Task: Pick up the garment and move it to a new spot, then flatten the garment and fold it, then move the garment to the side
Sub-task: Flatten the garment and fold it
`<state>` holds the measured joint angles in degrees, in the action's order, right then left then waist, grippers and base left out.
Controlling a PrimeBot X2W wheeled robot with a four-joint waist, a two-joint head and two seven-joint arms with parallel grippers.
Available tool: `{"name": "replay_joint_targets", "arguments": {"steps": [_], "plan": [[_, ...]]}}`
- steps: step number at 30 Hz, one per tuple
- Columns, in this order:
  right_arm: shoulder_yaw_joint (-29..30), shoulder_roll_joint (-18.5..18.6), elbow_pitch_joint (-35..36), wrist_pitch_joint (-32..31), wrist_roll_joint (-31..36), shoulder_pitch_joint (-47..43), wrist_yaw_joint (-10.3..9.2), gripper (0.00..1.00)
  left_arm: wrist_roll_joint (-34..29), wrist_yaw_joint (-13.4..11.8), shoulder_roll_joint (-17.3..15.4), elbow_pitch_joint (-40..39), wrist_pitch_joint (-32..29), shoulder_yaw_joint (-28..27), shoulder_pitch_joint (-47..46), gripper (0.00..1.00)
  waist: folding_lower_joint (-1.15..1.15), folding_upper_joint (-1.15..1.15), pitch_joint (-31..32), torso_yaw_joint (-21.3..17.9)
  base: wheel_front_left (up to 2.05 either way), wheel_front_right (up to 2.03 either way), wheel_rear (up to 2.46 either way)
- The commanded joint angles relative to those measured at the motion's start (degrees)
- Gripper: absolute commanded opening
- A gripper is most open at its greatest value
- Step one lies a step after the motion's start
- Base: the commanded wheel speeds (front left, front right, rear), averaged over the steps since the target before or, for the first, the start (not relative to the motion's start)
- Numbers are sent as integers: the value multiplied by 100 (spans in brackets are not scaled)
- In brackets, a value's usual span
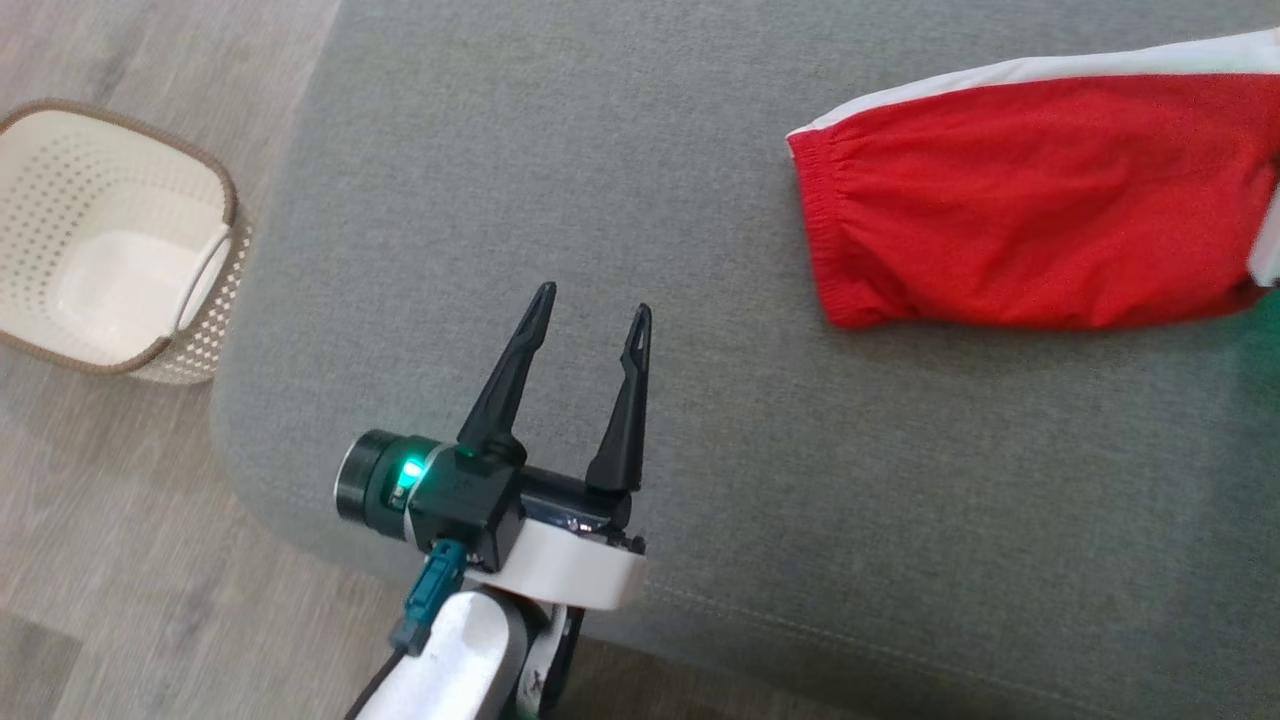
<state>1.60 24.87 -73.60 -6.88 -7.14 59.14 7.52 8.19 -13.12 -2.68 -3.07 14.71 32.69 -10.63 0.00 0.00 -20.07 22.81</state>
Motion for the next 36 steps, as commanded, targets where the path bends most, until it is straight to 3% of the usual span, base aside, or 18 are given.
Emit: {"name": "replay_joint_targets", "arguments": {"steps": [1,15,22,36], "plan": [[-35,-85,-27,-88,74,-267,-3,0,-63,-37,-21,-154,29,-164,-168,100,0,0,44,-57,0,0,0],[188,-19,-21,540,363,-365,-3,0,-270,-44,-110,-46,29,-546,277,100,0,0,756,-1084,0,0,0],[197,90,38,641,454,-322,-3,0,-284,27,-157,21,29,-707,379,100,0,0,797,-1245,0,0,0],[-215,-865,370,737,596,105,-3,0,-271,121,-84,197,29,-732,391,100,0,0,1003,-1140,0,0,0]]}}
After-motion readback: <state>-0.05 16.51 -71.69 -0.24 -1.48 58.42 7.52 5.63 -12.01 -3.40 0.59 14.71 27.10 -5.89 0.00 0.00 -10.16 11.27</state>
